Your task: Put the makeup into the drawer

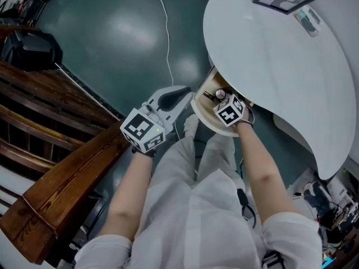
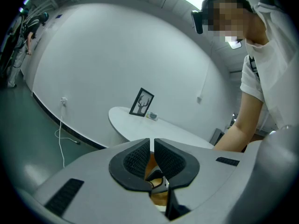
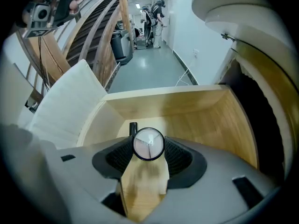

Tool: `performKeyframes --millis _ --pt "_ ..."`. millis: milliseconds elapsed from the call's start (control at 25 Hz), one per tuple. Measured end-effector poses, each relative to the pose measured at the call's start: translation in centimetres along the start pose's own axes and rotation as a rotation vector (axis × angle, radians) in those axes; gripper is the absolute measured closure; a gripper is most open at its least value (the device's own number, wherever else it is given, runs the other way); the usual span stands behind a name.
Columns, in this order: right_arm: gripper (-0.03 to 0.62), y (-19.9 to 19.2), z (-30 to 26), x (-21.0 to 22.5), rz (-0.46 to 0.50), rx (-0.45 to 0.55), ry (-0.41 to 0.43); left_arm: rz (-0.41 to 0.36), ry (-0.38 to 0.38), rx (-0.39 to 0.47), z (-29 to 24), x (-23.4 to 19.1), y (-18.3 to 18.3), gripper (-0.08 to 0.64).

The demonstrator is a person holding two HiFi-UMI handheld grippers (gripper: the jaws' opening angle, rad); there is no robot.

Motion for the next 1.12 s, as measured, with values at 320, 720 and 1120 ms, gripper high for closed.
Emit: performKeyframes --millis 320,720,1120 --pt "0.391 -0.9 -2.4 1.2 0.034 0.010 -0.012 0.013 0.008 -0.012 -0.4 -0.4 -1.4 0.535" --pt "0.391 -1.9 -4.5 1.3 0.071 -0.016 0.008 0.021 0.016 -0.020 -0.7 -0.7 -2.0 0.535" --pt "0.391 -2.4 -5.3 1.4 0.085 -0.046 0.003 0.021 0.013 -0.023 -0.8 -1.0 -2.0 0.535"
Point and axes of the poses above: the fingertips, and each gripper's own axes: z backward along the fingers, x to its right, y out of its top, the point moved 5 cm from there along z, backward along the fingers, and after that the axes turned 12 degrees about x, right-handed, at the moved point
